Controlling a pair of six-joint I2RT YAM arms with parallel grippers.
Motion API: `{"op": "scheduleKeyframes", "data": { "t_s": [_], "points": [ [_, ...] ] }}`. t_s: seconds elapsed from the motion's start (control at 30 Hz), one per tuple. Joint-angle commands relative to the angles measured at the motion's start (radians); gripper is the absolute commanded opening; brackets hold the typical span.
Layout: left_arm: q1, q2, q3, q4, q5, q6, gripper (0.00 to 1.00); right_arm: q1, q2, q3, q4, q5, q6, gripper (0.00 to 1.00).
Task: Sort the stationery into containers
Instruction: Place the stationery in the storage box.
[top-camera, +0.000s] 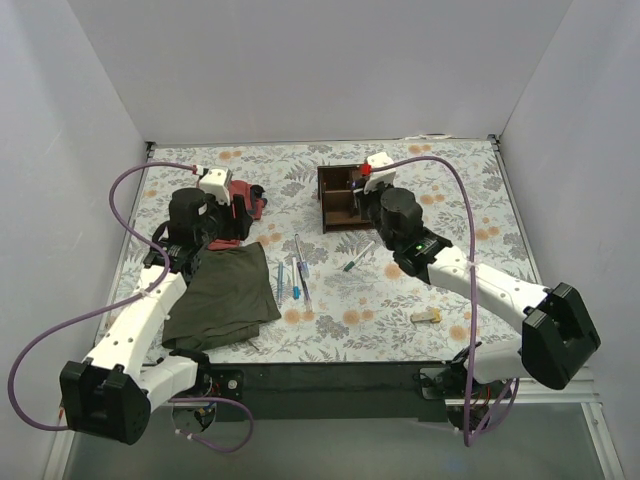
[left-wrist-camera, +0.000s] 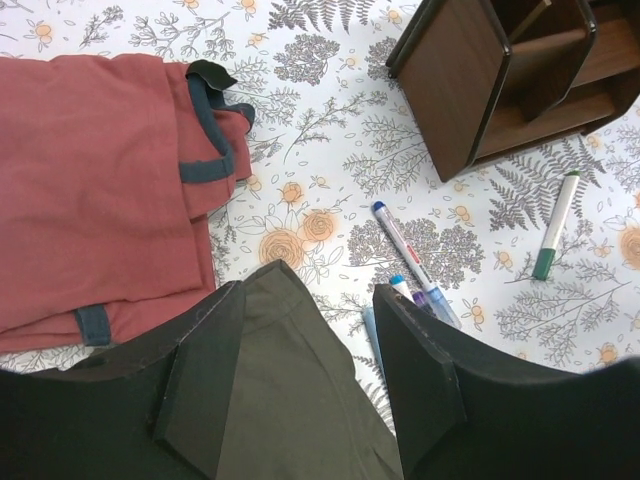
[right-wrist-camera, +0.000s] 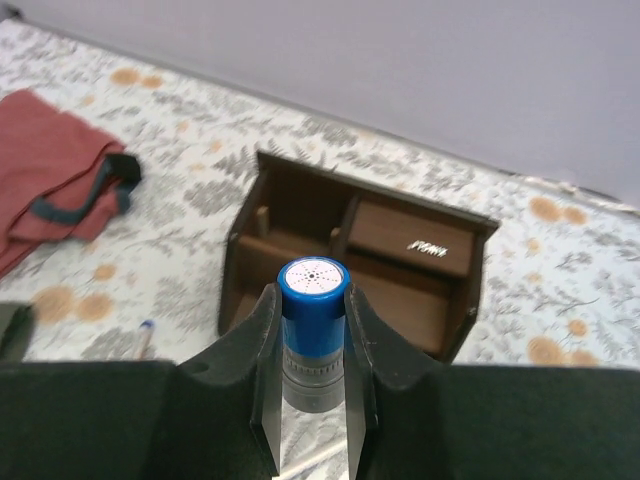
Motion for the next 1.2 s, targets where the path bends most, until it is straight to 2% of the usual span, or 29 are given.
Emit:
{"op": "scheduleKeyframes", "data": {
  "t_s": [0.0,0.13,0.2,0.53,0.77,1.17],
  "points": [
    [0.0,0.027,-0.009,0.097,0.014,0.024,0.53,-0.086,0.027,-0.074,0.417,-0.013,-0.085,0.01],
    [0.0,0.048,-0.031,0.176,0.019,0.018,0.53,-0.188,0.069,-0.131,0.534,-0.077,-0.059,0.01],
    [0.0,0.061,-0.046,0.22,0.021,0.026,0.53,-0.22,0.104,-0.166,0.648,-0.106,-0.056,0.01],
    [-0.003,0.137,-0.084,0.373,-0.013,0.083,0.52,-0.258,0.196,-0.301,1.009,-0.215,0.028,0.01],
    [-0.004,0.2,-0.08,0.479,-0.012,0.075,0.52,-0.26,0.246,-0.346,1.104,-0.231,0.044,0.01],
    [-0.009,0.202,-0.12,0.507,-0.027,0.095,0.52,-0.263,0.365,-0.323,1.221,-0.295,-0.011,0.01]
  ]
}}
